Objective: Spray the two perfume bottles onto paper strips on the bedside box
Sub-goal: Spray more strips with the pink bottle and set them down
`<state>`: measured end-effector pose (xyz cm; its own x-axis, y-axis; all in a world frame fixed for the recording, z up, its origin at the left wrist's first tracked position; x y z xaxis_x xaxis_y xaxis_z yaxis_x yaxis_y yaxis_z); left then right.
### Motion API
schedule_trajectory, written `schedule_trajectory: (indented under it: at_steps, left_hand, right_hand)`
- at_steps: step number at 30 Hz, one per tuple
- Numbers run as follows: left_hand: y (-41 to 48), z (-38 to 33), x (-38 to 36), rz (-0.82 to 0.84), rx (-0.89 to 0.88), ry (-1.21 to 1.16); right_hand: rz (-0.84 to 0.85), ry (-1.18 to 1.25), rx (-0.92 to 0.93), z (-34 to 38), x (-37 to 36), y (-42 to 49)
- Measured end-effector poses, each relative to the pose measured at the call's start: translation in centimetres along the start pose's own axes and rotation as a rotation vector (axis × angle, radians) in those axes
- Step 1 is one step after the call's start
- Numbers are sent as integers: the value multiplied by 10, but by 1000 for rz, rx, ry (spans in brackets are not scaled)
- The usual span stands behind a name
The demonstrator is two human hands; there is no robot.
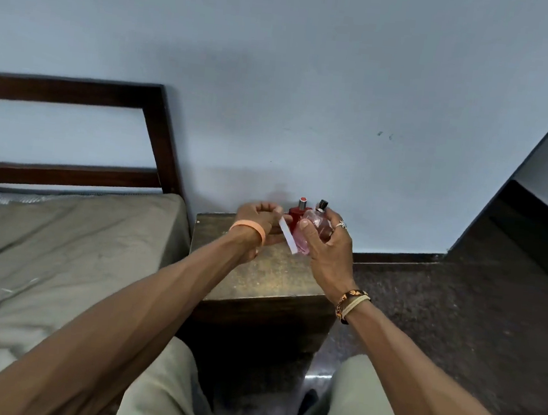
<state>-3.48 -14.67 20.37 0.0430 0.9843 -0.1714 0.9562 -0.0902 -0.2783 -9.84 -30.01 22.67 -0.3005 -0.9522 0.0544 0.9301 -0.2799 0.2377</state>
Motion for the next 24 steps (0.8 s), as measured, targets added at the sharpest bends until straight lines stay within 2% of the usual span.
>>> schedule_trajectory:
  at_steps: [5, 9, 13, 24]
  left_hand:
    - [-30, -52, 2, 4, -120, -35]
    - [-50, -86, -2, 26, -188, 48]
    - [-61, -112, -6, 39, -255, 105]
    - [-59, -113, -17, 116, -262, 97]
  right_hand:
    - [31, 270, -29, 40, 0, -17]
    - [80, 462, -31, 70, -3, -26]
    - [159, 518, -32, 88, -6, -35]
    - [403, 858, -152, 104, -13, -50]
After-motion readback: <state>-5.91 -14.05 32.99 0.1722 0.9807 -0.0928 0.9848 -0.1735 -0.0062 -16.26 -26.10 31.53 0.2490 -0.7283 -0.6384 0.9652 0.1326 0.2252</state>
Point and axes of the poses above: each hand's wrist, its own y-axis towards the middle knuckle, its own x-axis out of the back of the hand, z = x × y, the point moved 9 cm from there along y, towards the middle knuckle, and after that the axes turned 2 degrees about z, right-handed, at the moved point
